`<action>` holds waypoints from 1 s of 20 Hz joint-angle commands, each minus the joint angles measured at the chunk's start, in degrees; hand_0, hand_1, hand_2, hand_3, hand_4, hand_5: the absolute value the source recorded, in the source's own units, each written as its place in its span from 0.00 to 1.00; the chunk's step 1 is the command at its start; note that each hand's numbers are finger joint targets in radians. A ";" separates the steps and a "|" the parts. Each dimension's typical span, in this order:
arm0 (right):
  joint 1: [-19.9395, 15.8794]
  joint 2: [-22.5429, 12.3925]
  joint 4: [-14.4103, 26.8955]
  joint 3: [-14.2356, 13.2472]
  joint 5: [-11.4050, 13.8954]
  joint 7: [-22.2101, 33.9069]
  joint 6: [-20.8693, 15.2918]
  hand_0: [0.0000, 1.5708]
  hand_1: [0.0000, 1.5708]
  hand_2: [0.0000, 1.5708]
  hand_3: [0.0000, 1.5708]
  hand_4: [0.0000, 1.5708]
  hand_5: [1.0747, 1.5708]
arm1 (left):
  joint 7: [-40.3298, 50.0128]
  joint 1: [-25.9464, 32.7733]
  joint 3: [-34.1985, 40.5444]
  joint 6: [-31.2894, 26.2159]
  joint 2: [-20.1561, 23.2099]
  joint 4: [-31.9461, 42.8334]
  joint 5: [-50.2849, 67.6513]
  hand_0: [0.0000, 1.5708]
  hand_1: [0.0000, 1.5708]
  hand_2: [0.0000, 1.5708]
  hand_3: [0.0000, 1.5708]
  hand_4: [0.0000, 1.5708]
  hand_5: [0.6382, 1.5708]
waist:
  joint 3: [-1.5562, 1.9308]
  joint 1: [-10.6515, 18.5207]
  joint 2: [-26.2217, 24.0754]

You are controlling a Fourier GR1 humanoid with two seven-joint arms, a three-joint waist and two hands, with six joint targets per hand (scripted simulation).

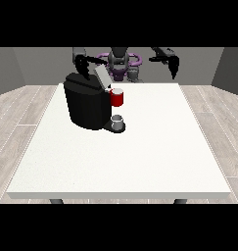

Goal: Insert the coffee pod into the coffee machine and close the lid

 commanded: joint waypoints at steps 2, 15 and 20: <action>-2.80 0.70 2.24 0.99 1.62 -0.35 0.27 0.00 0.00 0.00 0.00 0.00 1.00 | 1.29 -0.56 1.14 -0.55 2.94 -0.18 2.57 0.00 0.00 0.00 0.00 0.00 1.00 | 0.04 -1.07 0.48; -9.47 1.54 7.85 0.56 2.50 1.16 0.15 0.00 0.00 0.00 0.00 0.00 1.00 | 0.23 0.43 -2.53 2.46 1.68 -1.11 0.39 0.00 0.00 0.00 0.00 0.00 1.00 | 0.03 -0.17 1.70; -9.85 0.51 10.58 -0.54 3.32 -2.35 0.06 0.00 0.00 0.00 0.00 0.00 1.00 | 0.93 1.87 -3.65 3.81 0.55 -3.65 0.66 0.00 0.00 0.00 0.00 0.08 1.00 | 0.04 1.66 1.79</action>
